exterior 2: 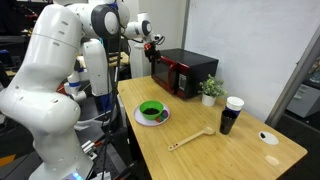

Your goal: Close the microwave door

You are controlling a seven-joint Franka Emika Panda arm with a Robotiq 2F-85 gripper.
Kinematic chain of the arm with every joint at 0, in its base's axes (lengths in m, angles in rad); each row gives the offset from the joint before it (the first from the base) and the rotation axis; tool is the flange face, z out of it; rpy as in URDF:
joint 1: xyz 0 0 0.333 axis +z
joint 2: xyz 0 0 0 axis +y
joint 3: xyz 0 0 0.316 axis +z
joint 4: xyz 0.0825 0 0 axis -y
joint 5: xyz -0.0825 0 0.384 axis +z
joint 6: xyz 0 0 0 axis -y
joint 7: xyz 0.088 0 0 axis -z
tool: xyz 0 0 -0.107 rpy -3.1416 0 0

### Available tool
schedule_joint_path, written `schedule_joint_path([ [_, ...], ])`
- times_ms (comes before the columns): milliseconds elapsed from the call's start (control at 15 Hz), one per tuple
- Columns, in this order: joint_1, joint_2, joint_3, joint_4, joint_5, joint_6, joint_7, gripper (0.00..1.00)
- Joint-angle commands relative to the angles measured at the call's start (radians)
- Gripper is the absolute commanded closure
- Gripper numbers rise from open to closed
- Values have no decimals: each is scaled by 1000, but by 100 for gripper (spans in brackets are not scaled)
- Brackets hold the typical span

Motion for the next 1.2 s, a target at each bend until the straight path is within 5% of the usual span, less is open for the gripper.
schedule_joint_path([
  [0, 17, -78, 50, -85, 43, -131, -36, 0],
  [400, 17, -171, 107, -158, 79, -263, -98, 0],
  [1133, -55, -411, 144, -395, 174, -301, -255, 0],
])
